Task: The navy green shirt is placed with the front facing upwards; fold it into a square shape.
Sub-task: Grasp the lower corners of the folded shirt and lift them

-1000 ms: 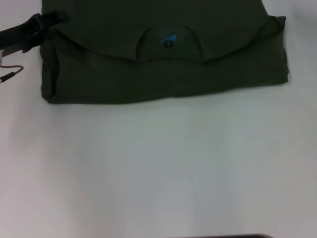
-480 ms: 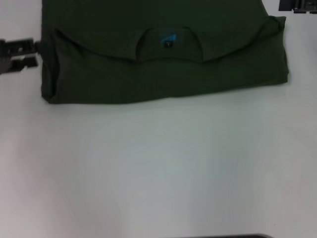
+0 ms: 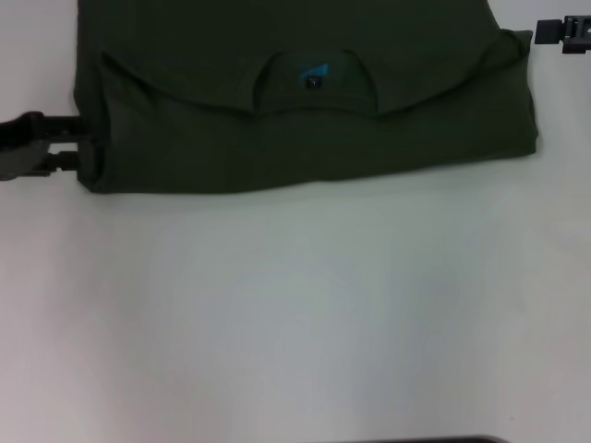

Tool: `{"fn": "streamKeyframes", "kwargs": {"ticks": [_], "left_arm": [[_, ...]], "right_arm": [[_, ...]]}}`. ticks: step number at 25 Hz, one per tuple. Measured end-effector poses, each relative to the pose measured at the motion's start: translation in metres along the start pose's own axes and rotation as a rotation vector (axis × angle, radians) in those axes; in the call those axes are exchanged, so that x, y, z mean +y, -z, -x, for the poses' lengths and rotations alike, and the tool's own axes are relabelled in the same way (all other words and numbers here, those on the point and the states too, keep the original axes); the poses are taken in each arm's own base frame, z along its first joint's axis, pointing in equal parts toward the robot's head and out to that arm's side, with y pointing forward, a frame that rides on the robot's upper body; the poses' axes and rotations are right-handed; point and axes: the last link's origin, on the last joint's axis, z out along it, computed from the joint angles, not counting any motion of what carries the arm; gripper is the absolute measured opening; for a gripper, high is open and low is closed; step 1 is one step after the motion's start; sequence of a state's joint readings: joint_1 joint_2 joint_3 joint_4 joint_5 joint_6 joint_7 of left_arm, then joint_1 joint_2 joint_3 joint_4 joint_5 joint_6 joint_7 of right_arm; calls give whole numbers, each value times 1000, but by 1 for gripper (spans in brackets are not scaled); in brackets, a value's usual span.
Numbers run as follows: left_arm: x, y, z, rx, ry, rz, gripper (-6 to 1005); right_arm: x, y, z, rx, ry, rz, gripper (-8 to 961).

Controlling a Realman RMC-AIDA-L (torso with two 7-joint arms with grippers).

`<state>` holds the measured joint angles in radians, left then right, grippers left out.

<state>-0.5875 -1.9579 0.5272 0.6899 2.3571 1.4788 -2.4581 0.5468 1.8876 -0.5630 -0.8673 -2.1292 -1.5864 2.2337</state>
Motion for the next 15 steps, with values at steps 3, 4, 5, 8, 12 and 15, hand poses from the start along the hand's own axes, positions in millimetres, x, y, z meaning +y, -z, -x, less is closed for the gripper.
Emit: {"fn": "streamKeyframes", "kwargs": {"ticks": [3,4,5,8,12,15], "left_arm": [[-1,-9,1,-8,4,-14,751],[-1,-12,1,-10,2,-19,751],[-1,-15,1,-9,-3,-27,752],[-2,-23,0,4,-23,-58,752],[-2,-30,0,4,-43,-86,753],[-1,-35,1,-8,-60,-98,754]], "right_arm": [[0,0,1,2,2,0,930],[1,-1,1,2,2,0,930],[1,-1,1,3,3,0,930],[1,-2,0,4,2,0,930],[0,-2,0,4,0,-1,930],[0,-2,-1,4,0,-1,929]]}}
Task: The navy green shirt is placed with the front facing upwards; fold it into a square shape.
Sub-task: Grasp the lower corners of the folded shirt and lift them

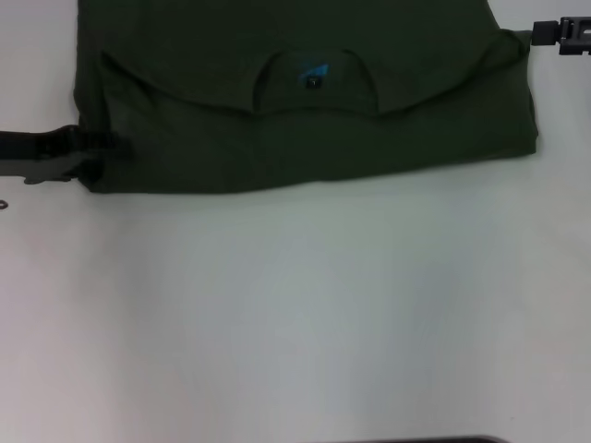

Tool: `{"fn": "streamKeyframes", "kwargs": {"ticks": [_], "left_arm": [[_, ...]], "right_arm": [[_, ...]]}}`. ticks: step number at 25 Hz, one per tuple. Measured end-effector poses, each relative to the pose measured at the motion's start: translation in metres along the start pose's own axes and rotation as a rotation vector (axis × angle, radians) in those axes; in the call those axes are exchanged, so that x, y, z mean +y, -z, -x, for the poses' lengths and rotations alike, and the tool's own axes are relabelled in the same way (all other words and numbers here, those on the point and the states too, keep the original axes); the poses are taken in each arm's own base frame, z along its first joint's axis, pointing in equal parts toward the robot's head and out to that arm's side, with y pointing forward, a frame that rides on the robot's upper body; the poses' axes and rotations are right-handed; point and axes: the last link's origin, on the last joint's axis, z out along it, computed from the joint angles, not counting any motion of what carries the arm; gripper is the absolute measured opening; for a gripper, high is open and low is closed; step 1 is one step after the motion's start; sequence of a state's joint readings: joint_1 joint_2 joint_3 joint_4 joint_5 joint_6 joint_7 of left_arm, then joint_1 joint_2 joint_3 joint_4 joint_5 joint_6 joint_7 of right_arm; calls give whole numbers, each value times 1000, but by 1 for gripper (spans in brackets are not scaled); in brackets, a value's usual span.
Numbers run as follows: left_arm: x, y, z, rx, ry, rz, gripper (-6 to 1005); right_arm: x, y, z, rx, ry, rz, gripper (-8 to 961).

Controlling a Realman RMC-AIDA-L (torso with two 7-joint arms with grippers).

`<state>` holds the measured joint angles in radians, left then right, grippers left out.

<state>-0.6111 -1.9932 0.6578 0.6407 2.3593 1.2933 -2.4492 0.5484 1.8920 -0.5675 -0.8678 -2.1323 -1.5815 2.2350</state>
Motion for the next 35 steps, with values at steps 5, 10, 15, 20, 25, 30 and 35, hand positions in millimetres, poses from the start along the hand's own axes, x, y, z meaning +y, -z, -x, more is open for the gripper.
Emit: {"fn": "streamKeyframes", "kwargs": {"ticks": [5,10,15,20,25,30,35], "left_arm": [[2,-7,1,-1,-16,-15,755],[8,-13,3,-19,-34,-10,757],[11,-16,4,-37,-29,0,753],[14,-12,5,-87,-50,6,687],[16,-12,6,-109,-56,9,554],[15,-10,5,-113,-58,6,381],[17,-9,2,-118,-63,10,188]], "right_arm": [[0,-1,0,-1,0,2,929],[0,0,0,-5,-3,2,929],[0,-1,-1,-4,-8,7,929],[1,-1,-1,1,-11,11,925],[-4,0,-4,52,-34,-35,917],[-24,11,-17,198,-69,-203,909],[-31,14,-25,302,-99,-280,900]]}}
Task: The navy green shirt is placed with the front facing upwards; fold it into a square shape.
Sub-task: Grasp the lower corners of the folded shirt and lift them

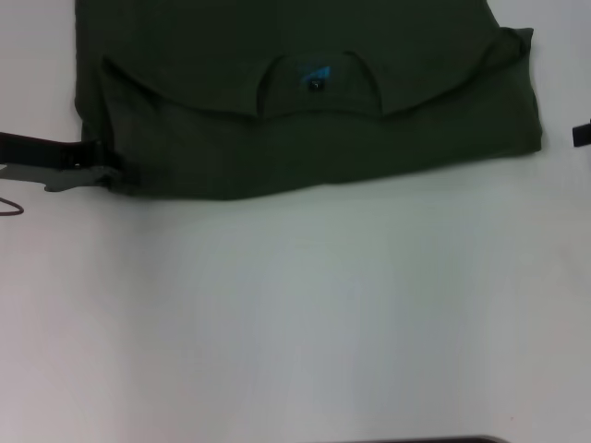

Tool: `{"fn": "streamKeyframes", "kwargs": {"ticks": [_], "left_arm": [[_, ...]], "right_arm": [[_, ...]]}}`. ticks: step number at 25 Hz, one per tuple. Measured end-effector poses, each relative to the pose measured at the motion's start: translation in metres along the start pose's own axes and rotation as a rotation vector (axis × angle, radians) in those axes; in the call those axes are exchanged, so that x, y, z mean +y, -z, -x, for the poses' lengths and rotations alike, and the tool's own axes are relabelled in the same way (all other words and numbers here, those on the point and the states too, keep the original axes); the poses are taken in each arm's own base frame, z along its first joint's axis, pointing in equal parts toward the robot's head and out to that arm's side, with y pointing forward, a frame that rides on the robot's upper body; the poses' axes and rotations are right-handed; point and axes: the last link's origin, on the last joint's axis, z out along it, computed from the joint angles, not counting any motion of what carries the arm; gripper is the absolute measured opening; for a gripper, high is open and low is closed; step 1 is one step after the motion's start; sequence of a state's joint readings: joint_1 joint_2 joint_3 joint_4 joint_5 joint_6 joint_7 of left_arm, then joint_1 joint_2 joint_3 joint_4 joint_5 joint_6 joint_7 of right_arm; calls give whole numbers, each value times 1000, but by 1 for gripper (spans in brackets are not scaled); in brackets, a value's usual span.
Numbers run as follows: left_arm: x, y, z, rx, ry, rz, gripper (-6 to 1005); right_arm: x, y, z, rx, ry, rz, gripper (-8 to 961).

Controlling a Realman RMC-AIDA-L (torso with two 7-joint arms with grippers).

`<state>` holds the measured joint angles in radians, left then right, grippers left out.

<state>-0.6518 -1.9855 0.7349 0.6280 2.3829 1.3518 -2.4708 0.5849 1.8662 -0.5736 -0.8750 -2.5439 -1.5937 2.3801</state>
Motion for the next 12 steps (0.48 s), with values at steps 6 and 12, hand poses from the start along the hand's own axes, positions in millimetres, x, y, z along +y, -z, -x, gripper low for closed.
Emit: {"fn": "streamKeyframes", "kwargs": {"ticks": [6,12], "left_arm": [[3,-1,-1,-7,-9,1,59],[6,-2,-3,-17,-19,9,44]], "right_arm": [[6,-12,4,-15,3,-2,890],[16,-33,15,-64,15,7,880]]}}
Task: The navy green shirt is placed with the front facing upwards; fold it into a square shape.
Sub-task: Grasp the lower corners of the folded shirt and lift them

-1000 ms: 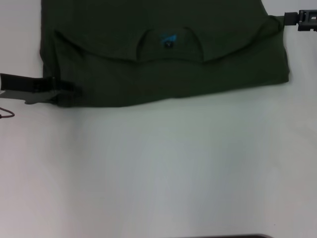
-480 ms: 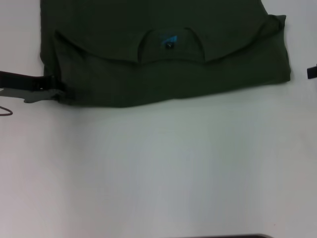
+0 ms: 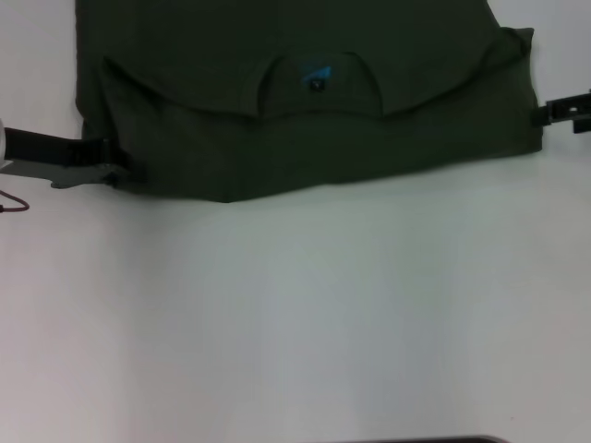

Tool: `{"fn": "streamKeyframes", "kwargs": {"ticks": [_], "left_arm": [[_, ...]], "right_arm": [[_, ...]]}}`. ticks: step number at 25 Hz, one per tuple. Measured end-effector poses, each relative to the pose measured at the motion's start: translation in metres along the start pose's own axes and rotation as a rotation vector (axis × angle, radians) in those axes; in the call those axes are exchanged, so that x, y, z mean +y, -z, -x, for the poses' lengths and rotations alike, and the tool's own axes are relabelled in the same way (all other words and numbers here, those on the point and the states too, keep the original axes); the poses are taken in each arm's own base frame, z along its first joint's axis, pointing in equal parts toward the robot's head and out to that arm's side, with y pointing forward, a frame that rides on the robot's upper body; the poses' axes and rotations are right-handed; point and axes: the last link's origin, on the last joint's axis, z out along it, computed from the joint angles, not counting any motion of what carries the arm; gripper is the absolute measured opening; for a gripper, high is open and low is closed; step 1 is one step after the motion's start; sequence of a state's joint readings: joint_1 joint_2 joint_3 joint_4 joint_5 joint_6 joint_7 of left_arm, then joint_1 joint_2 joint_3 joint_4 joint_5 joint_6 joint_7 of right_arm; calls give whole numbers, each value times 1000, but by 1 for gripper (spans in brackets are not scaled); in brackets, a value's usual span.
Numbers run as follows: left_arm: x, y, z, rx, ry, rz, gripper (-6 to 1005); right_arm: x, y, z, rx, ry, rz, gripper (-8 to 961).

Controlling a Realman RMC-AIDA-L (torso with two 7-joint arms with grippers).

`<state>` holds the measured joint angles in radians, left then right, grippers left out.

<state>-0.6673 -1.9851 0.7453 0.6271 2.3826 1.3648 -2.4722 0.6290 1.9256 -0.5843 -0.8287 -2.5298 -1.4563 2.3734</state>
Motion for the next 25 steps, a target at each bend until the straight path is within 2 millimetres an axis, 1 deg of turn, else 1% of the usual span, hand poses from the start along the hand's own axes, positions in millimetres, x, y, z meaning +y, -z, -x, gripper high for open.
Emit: {"fn": "streamKeyframes", "kwargs": {"ticks": [4,5,6,12,21,25], "left_arm": [[0,2,-1,0,-3,-1,47],[-1,3,-1,0,-3,-1,48],[-1,3,-1,0,-3,-1,49],[0,5,-4,2,-6,2,53],[3,5,-6,1,-13,5,59],[4,4,-7,-2,-15,6,62]], "right_arm": [[4,-14,3,1,-2,8,874],[5,-21,3,7,-1,7,872],[5,-21,3,7,-1,7,871],[8,-38,3,27,13,-12,861],[17,-47,1,37,9,14,846],[17,-48,-1,47,2,14,839]]}}
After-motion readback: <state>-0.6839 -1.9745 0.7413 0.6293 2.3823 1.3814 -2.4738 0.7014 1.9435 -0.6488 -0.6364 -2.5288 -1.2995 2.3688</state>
